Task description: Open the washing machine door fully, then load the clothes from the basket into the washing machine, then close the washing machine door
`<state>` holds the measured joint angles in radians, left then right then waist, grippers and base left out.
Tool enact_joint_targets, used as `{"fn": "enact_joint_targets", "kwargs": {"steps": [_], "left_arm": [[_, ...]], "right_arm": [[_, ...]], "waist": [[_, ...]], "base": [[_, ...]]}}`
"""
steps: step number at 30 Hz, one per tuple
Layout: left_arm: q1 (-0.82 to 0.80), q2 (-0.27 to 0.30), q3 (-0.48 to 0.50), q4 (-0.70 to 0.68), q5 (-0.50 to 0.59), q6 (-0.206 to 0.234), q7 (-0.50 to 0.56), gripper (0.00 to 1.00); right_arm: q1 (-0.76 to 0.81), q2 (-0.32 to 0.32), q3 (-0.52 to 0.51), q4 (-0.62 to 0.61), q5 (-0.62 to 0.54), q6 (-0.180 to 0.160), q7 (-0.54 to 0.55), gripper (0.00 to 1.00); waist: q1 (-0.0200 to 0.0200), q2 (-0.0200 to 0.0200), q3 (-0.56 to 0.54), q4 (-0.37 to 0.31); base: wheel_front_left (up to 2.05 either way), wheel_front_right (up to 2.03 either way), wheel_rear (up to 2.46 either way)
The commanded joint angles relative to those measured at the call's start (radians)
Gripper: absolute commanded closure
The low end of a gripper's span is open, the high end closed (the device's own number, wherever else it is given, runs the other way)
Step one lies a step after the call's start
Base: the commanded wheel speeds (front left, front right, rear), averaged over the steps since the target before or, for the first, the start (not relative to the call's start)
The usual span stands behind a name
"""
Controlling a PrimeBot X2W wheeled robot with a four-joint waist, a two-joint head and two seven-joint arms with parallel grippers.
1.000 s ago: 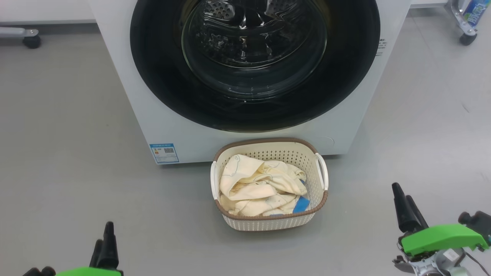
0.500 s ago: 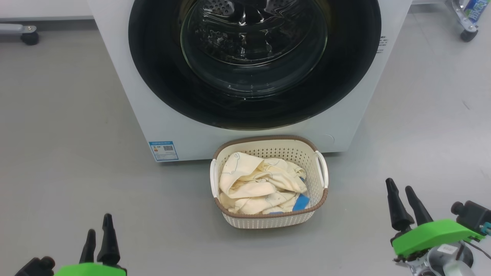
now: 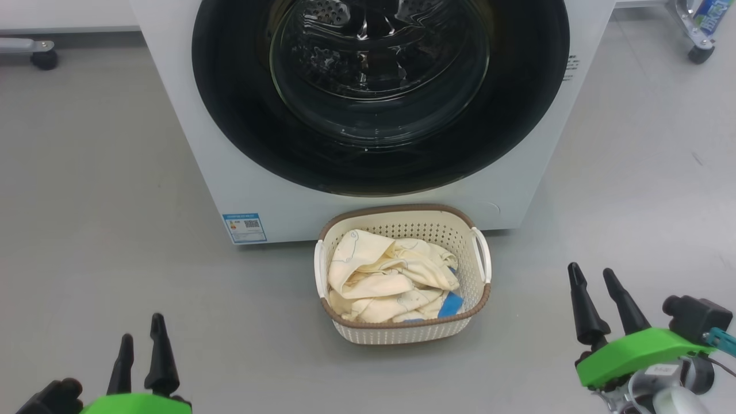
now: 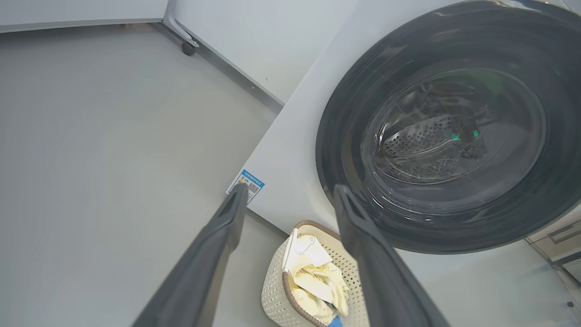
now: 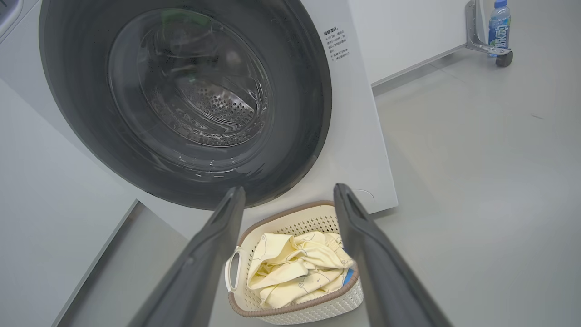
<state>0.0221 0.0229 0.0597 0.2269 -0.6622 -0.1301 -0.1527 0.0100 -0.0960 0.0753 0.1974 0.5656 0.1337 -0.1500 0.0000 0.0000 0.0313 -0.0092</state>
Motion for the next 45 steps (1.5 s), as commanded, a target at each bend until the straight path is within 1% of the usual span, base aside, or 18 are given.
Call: {"fn": "enact_joint_targets", "kwargs": {"steps": [1, 32, 45], "left_arm": [[-0.039, 0.021, 0.025, -0.039, 0.030, 0.000, -0.013, 0.00], [-0.035, 0.027, 0.041, -0.088, 0.359, -0.001, -0.108, 0.00], [-0.034, 0.027, 0.041, -0.092, 0.351, -0.001, -0.109, 0.00]], "right_arm": [[-0.058, -0.027, 0.020, -0.043, -0.032, -0.002, -0.017, 0.00], [-0.069, -0.057, 0.090, -0.106, -0.404, -0.003, -0.111, 0.00], [-0.068, -0.058, 0.086, -0.110, -0.406, -0.003, -0.112, 0.00]], "waist": [[0.0000, 0.0000, -0.001, 0.000], [0.0000, 0.0000, -0.002, -0.004], [0.0000, 0.0000, -0.002, -0.007]], "base": [[0.00, 0.00, 0.00], [0.00, 0.00, 0.00], [0.00, 0.00, 0.00]]}}
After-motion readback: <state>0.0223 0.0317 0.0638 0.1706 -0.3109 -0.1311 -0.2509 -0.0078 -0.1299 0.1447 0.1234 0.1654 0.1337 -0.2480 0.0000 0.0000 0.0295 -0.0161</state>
